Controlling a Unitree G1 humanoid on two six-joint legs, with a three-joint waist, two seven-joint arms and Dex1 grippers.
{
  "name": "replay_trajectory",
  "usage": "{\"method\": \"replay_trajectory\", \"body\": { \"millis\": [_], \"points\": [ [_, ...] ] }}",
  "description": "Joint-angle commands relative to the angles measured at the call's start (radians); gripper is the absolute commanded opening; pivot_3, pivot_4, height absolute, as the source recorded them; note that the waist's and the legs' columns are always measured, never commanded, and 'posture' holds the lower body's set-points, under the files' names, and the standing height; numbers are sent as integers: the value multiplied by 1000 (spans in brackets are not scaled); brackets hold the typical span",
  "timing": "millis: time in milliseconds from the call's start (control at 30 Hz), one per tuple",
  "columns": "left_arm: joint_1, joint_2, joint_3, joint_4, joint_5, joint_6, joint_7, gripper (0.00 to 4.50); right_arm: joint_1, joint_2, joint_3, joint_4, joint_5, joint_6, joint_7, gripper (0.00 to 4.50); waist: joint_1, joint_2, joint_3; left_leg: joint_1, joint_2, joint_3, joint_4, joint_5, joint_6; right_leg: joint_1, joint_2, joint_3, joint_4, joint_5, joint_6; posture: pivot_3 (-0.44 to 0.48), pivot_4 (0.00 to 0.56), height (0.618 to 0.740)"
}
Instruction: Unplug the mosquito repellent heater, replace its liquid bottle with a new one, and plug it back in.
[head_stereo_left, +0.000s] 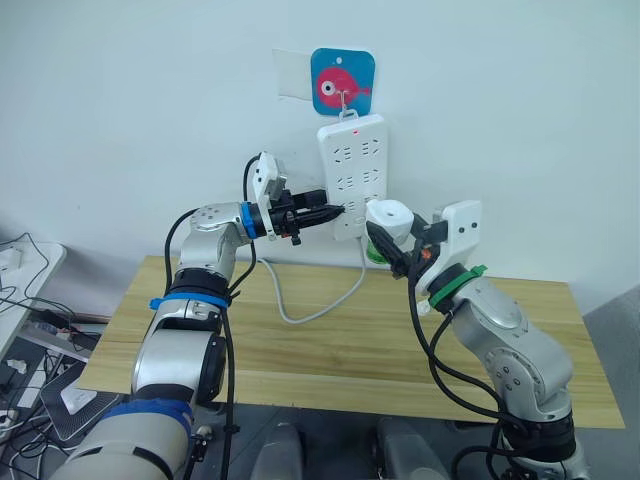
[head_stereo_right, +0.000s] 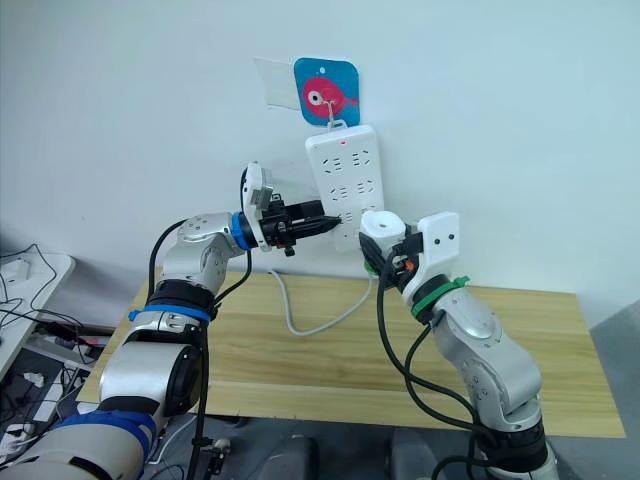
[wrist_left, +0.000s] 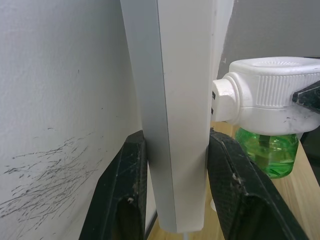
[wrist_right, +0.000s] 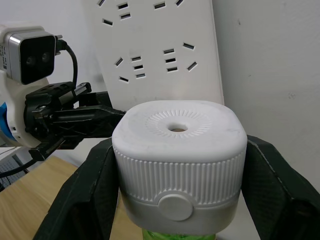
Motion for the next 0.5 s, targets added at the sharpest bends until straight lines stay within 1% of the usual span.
{"method": "replay_trajectory", "body": {
  "millis": [33, 500],
  "points": [
    [-30, -2, 0, -5, 0, -18, -20, 1337, -36, 17, 8, 6, -33, -28, 1, 2969, -1, 0, 0, 0, 0, 0, 0, 0, 0, 0, 0, 0, 0, 0, 0, -11, 155, 740],
    [-33, -20, 11, -20, -18, 17, -40, 1337, -71, 88, 70, 149, -189, -148, 0, 2969, -4, 0, 0, 0, 0, 0, 0, 0, 0, 0, 0, 0, 0, 0, 0, -15, 167, 740]
  ]
}}
